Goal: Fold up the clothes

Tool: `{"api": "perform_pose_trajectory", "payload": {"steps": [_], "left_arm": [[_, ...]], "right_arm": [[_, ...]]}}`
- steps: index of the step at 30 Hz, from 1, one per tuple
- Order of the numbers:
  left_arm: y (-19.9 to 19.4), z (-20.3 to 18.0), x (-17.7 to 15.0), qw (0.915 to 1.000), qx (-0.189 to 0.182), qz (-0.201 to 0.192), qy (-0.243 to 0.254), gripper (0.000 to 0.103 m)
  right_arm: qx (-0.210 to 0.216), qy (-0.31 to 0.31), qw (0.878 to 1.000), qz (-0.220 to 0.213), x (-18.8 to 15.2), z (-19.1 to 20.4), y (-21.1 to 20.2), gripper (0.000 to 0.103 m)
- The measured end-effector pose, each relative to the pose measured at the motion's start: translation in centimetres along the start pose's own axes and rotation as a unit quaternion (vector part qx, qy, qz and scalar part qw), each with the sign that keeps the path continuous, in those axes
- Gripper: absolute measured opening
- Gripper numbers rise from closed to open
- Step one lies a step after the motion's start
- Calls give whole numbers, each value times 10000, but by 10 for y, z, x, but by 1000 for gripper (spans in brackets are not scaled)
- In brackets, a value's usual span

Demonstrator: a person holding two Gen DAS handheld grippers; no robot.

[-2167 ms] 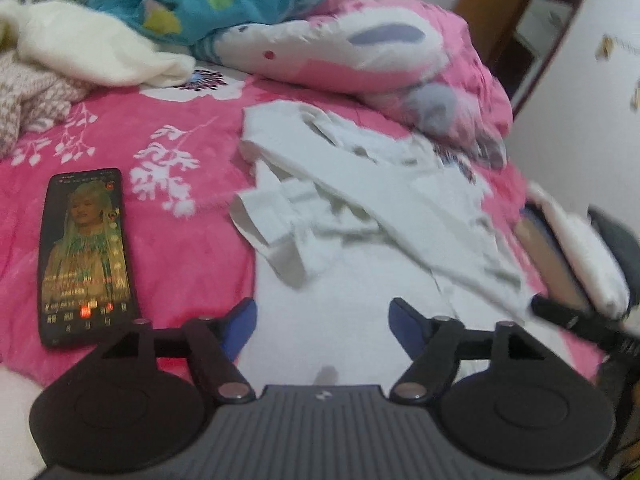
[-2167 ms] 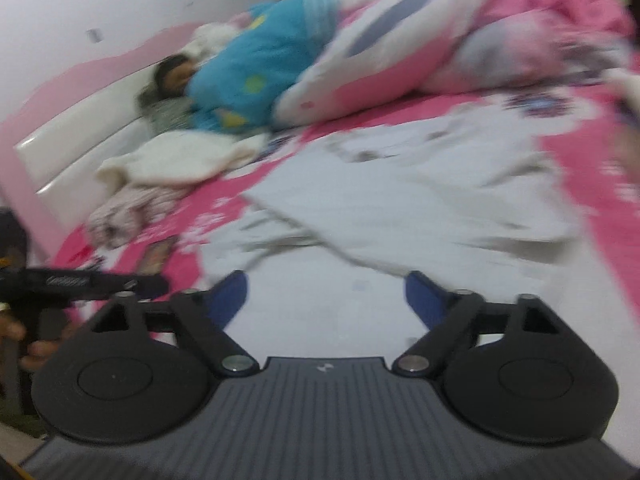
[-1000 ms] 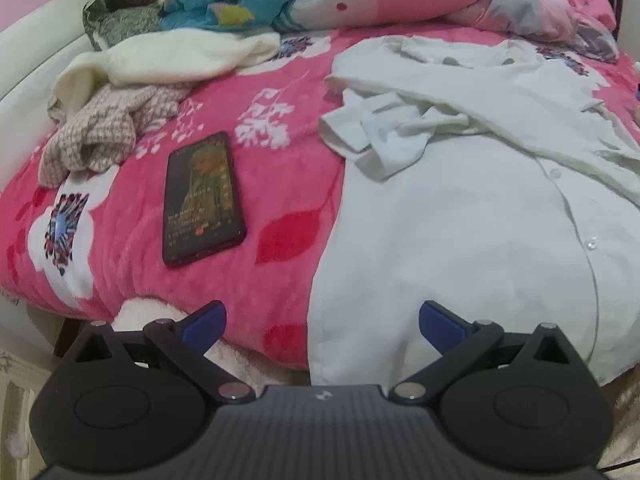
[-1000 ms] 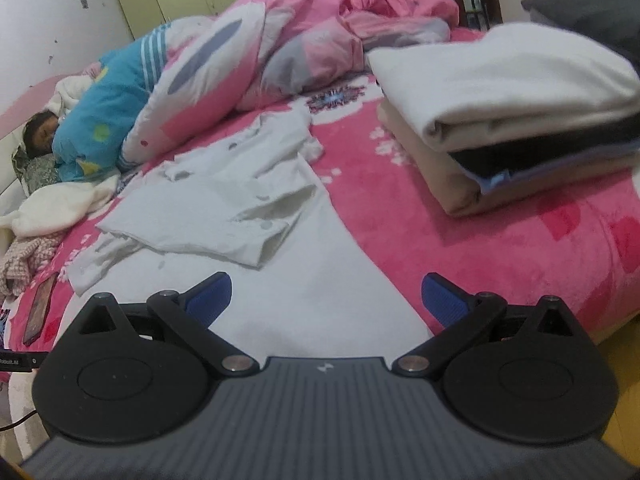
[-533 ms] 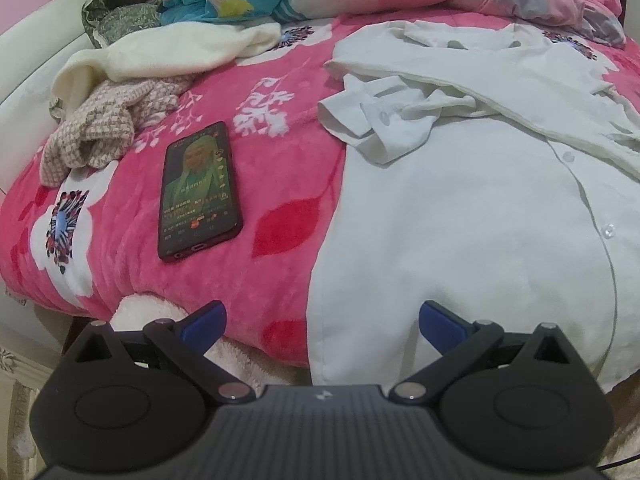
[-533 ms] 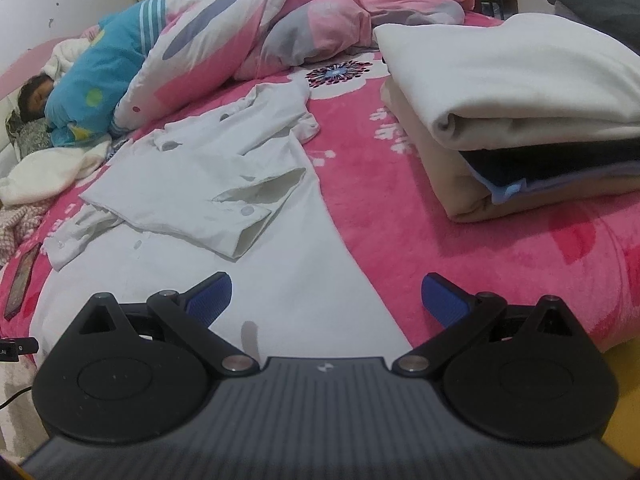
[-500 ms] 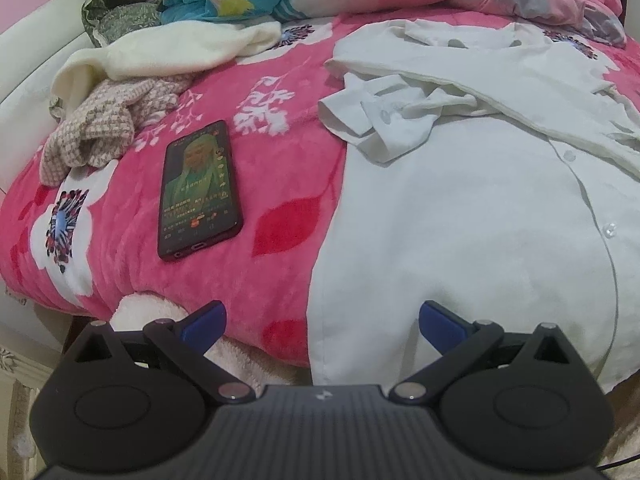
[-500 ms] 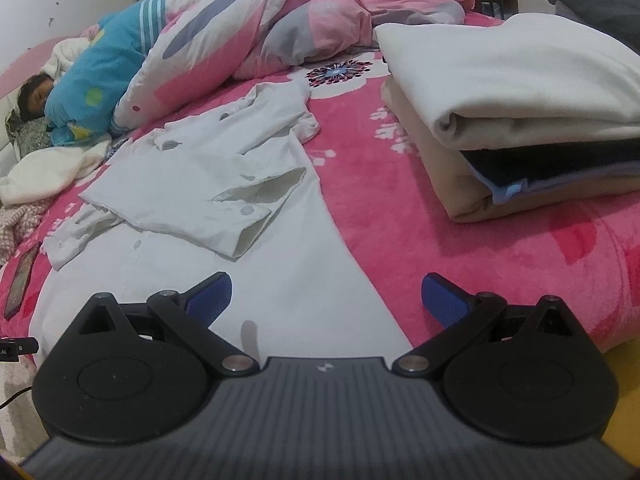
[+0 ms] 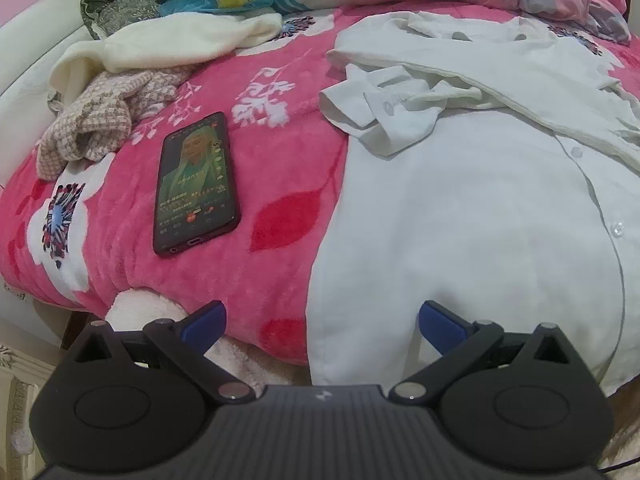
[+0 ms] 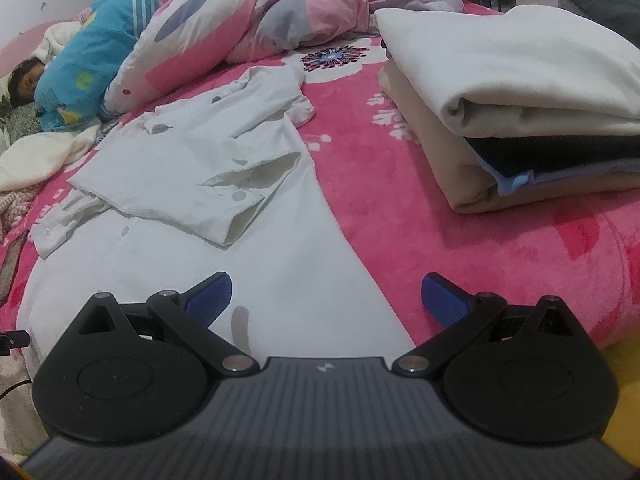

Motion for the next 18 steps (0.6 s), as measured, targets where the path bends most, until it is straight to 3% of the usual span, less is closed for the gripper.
{"api": "perform_pose_trajectory", "payload": {"steps": [18], "left_arm": [[8, 0, 0, 10000, 2, 57, -6, 103]], "right_arm": [[-401, -194, 9990, 59, -2, 4, 12, 102]]}}
Point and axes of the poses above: each gripper's, at about its wrist camera, not at the fingertips, and y roughly the way its jaws point, z to its left, x to its top, the point moved 6 cm from there along y, roughly the way its jaws point, and after that the axes turned 4 degrees about y, right-handed, at the moved point
